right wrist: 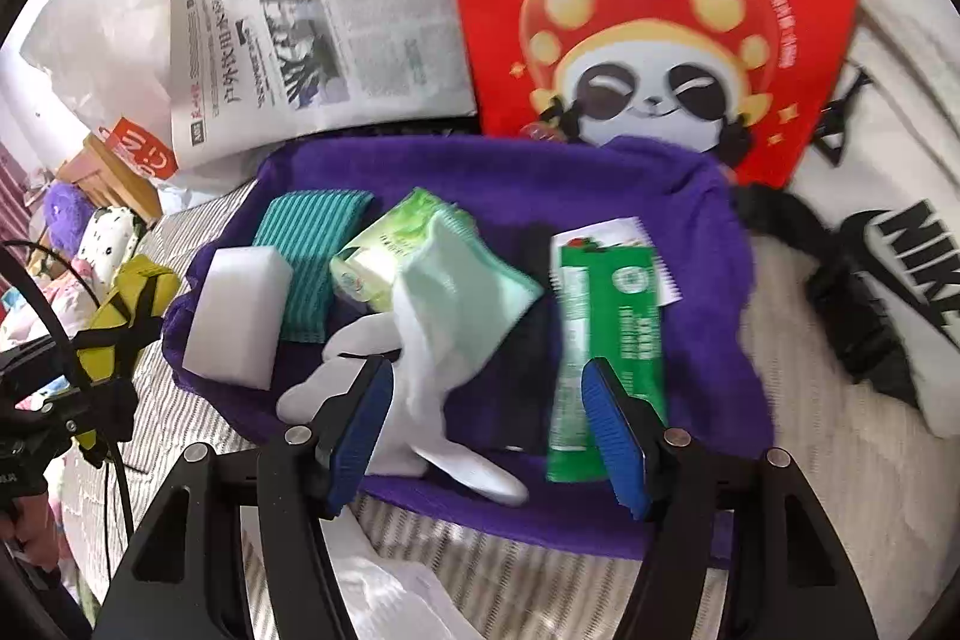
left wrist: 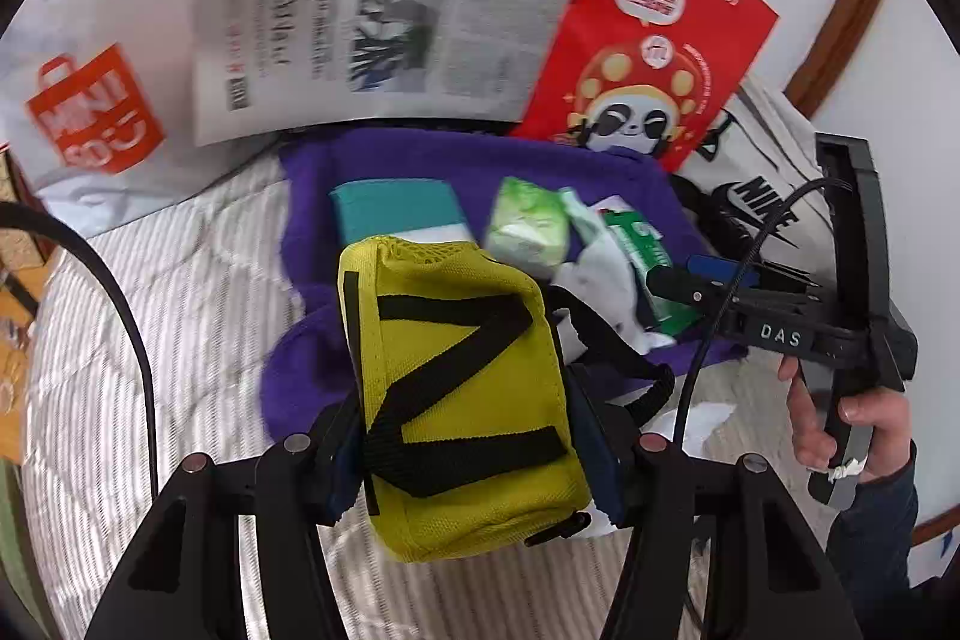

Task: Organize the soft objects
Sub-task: 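Carry the gloves onto the purple towel and open the right gripper while the left gripper holds the yellow bag, then lower the yellow mesh bag onto the purple towel and open the left gripper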

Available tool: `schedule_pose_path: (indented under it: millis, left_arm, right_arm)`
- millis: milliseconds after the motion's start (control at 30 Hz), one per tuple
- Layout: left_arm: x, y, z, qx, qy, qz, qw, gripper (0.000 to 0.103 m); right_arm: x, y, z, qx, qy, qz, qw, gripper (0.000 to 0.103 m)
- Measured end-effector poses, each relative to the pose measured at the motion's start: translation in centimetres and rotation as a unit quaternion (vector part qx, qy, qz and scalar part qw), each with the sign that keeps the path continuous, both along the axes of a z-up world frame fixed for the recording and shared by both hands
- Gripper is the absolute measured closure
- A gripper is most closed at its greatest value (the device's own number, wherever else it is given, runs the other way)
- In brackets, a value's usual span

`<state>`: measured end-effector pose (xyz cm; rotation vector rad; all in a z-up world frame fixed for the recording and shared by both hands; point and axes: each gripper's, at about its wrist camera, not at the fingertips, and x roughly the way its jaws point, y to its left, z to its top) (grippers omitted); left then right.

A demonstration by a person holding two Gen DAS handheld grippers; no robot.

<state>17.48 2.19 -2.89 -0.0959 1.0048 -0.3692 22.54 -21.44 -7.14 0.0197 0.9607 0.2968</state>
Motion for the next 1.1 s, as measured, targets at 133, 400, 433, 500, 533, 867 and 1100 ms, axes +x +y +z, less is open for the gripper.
schedule_pose_path:
  millis: [133,400,433,500,533,867,1100]
  left_arm:
    - [1.1,-2.3,0.1,0.006,-0.003,-0.021,0.9998,0.046]
    - [3.7,-7.0,-1.8,0.011,0.020,-0.060,0.9980,0.046]
    - [3.9,-7.5,-2.0,0.012,0.022,-0.063,0.9977,0.046]
    - [4.5,-8.4,-2.5,0.017,0.027,-0.069,0.9971,0.046]
    - [4.8,-8.8,-2.8,0.023,0.029,-0.070,0.9969,0.046]
    - [5.5,-10.6,-5.2,0.047,0.029,-0.059,0.9967,0.042]
    - [6.2,-10.4,-5.2,0.047,0.016,-0.055,0.9973,0.043]
  right_arm:
    - [-1.3,-2.1,1.2,-0.003,-0.019,-0.019,1.000,0.038]
    - [-4.2,-7.4,1.8,-0.015,-0.031,-0.071,0.997,0.038]
    - [-4.5,-8.0,1.8,-0.011,-0.030,-0.078,0.996,0.038]
    - [-4.8,-9.0,1.5,0.000,-0.026,-0.086,0.996,0.038]
    - [-5.0,-9.4,1.4,0.003,-0.025,-0.091,0.996,0.038]
    - [-6.0,-10.8,1.0,0.018,-0.027,-0.104,0.994,0.038]
    - [-6.6,-10.9,1.0,0.030,-0.027,-0.105,0.994,0.038]
